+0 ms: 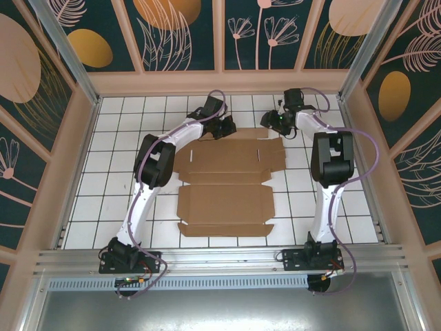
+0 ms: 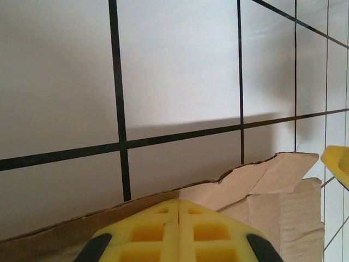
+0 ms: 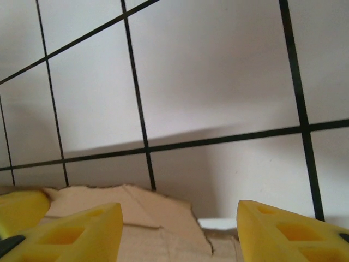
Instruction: Fold the paper box
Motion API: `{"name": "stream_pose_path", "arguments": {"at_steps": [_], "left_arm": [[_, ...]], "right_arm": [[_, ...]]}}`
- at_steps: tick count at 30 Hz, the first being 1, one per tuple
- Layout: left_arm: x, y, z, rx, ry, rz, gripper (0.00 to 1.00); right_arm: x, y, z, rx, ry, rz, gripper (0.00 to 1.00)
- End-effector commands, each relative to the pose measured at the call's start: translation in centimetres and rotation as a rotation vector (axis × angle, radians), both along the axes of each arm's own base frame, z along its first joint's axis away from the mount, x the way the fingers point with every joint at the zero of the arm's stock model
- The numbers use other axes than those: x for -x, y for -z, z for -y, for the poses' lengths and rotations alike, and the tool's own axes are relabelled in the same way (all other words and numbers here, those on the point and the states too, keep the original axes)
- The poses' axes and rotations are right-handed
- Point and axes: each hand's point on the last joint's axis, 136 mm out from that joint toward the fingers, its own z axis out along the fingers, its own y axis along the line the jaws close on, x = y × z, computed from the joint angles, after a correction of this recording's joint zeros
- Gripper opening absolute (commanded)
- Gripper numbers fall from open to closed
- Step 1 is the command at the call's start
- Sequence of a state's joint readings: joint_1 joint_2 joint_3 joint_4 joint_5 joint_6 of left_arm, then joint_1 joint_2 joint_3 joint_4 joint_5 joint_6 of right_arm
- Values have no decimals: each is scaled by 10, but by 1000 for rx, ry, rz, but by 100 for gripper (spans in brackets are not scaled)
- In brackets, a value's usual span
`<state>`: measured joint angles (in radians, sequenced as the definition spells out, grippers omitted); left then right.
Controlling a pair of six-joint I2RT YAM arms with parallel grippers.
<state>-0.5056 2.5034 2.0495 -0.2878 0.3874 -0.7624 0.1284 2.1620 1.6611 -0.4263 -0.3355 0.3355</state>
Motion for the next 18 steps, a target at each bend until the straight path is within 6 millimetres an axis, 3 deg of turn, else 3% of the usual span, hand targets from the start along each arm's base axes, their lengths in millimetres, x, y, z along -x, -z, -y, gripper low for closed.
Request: {"name": "stream_pose_path", "arguments": {"at_steps": [1, 6, 18], "left_arm": [[3, 13, -1, 10, 5, -36, 0], [6, 12, 1, 34, 13, -55, 0], [17, 14, 6, 106, 23, -115, 0]], "right_arm": [[0, 6, -9, -37, -32, -33, 58], [4, 13, -20, -94, -56, -54, 58], [16, -2, -48, -164, -141, -18, 50]]}}
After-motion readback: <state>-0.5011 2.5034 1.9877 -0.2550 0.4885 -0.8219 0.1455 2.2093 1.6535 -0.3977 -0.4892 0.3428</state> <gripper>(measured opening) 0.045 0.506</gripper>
